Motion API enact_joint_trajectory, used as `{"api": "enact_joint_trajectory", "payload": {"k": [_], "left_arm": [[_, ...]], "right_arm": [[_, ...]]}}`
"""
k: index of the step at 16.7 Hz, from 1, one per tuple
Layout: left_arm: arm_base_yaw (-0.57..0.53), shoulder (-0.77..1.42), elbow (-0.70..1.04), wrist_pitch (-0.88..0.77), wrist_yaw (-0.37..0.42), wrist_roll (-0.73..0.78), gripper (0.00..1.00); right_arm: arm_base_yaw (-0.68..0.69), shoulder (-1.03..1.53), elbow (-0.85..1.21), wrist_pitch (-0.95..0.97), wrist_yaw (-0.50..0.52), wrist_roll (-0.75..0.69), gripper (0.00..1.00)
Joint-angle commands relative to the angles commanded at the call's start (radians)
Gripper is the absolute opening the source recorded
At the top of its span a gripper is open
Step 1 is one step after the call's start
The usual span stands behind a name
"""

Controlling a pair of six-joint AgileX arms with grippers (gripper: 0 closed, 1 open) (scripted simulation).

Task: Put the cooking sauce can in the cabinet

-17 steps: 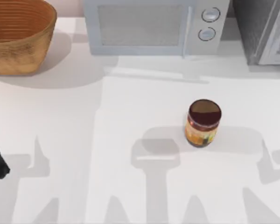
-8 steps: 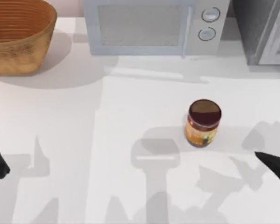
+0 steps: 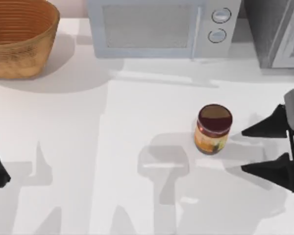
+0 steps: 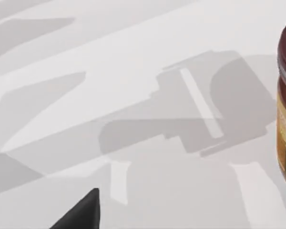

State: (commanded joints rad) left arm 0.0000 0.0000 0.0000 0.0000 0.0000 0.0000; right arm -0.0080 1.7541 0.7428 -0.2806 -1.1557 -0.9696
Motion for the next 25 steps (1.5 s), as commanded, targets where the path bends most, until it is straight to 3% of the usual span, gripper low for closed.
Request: {"api": "enact_joint_trajectory", "payload": {"k": [6, 11, 19, 25], "left_arm": [[0.000, 0.000, 0.000, 0.000, 0.000, 0.000, 1.00], [0.000, 0.000, 0.000, 0.000, 0.000, 0.000, 1.00], [0.000, 0.000, 0.000, 0.000, 0.000, 0.000, 1.00], [0.000, 0.000, 0.000, 0.000, 0.000, 0.000, 1.00]], "right_arm": [[-0.005, 0.404, 0.257, -0.011, -0.236, -0.339, 1.00], [-0.002, 0.531, 0.367, 0.004, -0.310, -0.480, 1.00], [0.001, 0.533, 0.363, 0.037, -0.310, -0.453, 1.00], [0.024, 0.572, 0.322, 0.372, -0.302, -0.196, 1.00]]}}
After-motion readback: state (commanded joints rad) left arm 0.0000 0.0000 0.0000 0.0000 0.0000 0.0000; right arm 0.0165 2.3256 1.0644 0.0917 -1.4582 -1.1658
